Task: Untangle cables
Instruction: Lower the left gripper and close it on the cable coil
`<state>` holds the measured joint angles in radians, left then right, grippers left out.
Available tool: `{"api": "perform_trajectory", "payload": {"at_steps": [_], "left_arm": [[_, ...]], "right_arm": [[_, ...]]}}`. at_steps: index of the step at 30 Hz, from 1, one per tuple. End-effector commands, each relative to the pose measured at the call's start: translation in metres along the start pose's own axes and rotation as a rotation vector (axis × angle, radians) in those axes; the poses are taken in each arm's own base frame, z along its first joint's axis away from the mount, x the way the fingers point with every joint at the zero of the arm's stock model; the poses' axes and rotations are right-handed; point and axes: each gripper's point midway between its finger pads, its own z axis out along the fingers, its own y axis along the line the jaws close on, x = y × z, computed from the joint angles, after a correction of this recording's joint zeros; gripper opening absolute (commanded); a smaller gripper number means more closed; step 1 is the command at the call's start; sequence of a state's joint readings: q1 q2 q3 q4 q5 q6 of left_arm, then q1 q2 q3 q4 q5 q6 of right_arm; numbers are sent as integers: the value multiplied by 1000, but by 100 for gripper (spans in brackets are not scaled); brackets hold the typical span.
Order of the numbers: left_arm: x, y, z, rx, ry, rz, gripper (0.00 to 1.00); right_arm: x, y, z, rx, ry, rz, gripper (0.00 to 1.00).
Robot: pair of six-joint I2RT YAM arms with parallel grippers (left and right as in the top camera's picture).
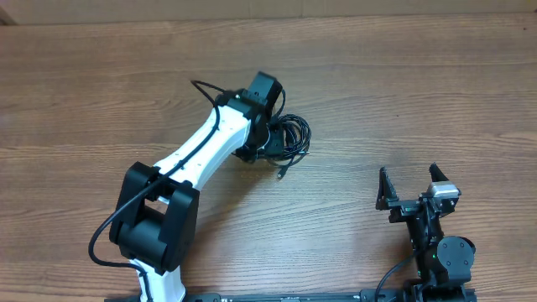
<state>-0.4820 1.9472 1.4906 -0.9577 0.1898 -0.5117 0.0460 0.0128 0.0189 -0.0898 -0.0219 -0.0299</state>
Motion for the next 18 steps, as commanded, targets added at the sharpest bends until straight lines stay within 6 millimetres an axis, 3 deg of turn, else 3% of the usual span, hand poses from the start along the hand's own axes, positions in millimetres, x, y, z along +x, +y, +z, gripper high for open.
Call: {"api": "perform_trajectory", "payload": {"at_steps": [1, 3, 5, 8, 10, 12, 18], "left_arm": [[-17, -15, -31, 35, -33, 35, 40], [-18, -18, -45, 34, -31, 35, 43], [-18, -20, -54, 33, -30, 35, 52], [-17, -16, -53, 14, -26, 32, 84], [-14, -14, -51, 7, -9, 28, 85], [-10, -15, -52, 14, 9, 25, 78], [-3, -9, -63, 8, 24, -34, 75]], "right_arm": [[1, -2, 0, 9, -6, 3, 100], [1, -2, 0, 9, -6, 3, 100], [1, -2, 0, 9, -6, 3, 100], [1, -2, 0, 9, -6, 3, 100], [1, -2, 0, 9, -6, 3, 100], [1, -2, 0, 9, -6, 3, 100], [1, -2, 0, 9, -6, 3, 100]]}}
